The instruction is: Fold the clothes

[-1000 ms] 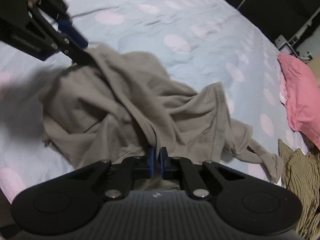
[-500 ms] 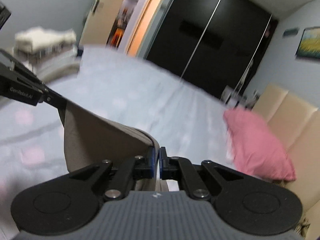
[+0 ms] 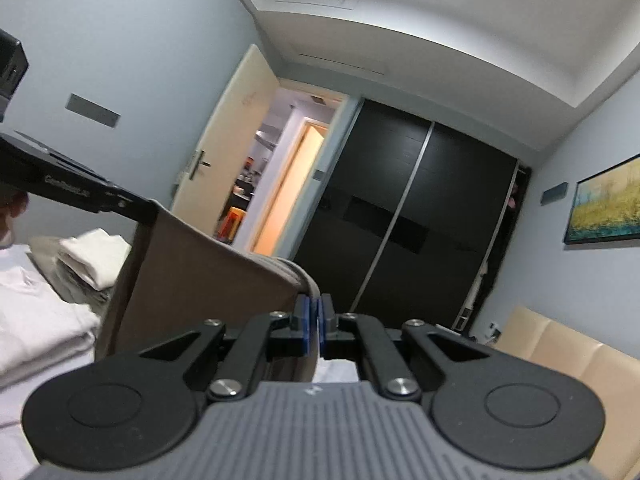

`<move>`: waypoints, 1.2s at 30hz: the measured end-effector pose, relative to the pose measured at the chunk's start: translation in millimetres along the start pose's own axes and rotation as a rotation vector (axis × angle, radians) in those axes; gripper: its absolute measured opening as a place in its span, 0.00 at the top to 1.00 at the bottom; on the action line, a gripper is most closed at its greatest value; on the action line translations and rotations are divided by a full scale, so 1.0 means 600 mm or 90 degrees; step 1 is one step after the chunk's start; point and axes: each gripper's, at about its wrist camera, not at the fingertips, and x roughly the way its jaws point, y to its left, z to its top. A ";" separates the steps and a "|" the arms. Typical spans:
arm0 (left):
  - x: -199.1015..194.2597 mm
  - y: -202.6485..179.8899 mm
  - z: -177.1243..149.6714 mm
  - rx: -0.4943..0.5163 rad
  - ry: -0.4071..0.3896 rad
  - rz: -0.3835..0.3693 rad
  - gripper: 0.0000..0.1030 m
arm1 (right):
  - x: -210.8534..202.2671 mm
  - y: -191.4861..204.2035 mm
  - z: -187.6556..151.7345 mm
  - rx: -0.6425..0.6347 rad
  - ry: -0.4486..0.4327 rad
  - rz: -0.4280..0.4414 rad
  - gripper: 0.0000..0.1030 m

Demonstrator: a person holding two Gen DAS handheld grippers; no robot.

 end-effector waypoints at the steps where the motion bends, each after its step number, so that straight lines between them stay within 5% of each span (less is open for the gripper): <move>1: 0.013 -0.003 -0.010 0.007 0.023 0.002 0.99 | 0.003 0.002 -0.003 0.003 0.014 0.011 0.95; 9: 0.167 0.028 -0.162 -0.015 0.217 -0.038 0.99 | 0.141 0.035 -0.207 0.067 0.291 0.103 0.95; 14: 0.264 0.048 -0.258 -0.031 0.338 -0.063 0.97 | 0.231 0.065 -0.313 0.060 0.434 0.104 0.97; 16: 0.302 0.056 -0.296 -0.037 0.387 -0.074 0.86 | 0.261 0.064 -0.337 0.049 0.457 0.090 0.97; 21: 0.319 0.105 -0.308 -0.102 0.372 -0.056 0.53 | 0.294 0.016 -0.403 0.139 0.507 0.064 0.97; 27: 0.305 0.137 -0.347 -0.130 0.420 -0.052 0.53 | 0.306 0.008 -0.434 0.210 0.541 0.104 0.89; 36: 0.285 0.124 -0.420 -0.113 0.507 -0.078 0.53 | 0.277 0.052 -0.456 0.289 0.585 0.189 0.55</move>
